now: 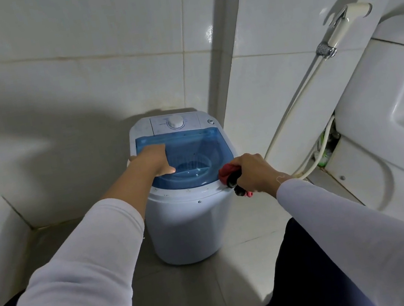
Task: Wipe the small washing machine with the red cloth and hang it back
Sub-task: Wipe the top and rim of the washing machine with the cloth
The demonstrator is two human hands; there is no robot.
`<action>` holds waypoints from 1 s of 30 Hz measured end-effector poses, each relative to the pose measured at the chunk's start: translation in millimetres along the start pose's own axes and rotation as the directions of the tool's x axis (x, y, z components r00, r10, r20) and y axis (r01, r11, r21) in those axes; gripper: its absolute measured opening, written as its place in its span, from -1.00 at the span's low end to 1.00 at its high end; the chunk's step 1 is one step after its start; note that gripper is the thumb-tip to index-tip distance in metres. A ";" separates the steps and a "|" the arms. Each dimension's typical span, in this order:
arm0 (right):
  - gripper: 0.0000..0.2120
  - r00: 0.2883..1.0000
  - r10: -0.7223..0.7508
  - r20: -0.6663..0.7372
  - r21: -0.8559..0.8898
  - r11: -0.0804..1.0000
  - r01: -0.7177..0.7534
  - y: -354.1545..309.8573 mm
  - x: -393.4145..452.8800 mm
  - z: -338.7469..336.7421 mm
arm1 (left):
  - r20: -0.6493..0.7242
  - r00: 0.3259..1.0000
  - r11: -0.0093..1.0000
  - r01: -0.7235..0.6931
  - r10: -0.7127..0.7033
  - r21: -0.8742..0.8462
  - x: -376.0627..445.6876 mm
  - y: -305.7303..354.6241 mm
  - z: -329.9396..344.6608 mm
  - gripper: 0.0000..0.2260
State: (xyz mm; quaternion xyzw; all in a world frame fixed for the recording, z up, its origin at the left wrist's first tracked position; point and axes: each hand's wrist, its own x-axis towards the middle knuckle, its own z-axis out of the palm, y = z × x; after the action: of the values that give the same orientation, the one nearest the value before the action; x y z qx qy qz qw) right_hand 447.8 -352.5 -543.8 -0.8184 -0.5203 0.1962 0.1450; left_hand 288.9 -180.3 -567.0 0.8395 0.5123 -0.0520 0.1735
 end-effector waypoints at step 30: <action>-0.58 0.870 -0.442 0.217 -0.363 0.791 0.492 -79.7 10.1 42.8 | -0.166 0.985 0.986 -0.077 0.052 -0.148 -14.3 -13.5 3.0 -0.34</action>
State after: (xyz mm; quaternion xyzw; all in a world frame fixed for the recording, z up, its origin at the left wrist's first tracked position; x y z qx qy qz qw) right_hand 368.1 -308.6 -548.0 -0.6627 -0.7432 0.0909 -0.0161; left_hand 270.5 -187.8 -569.2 0.8411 0.4998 0.0614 0.1974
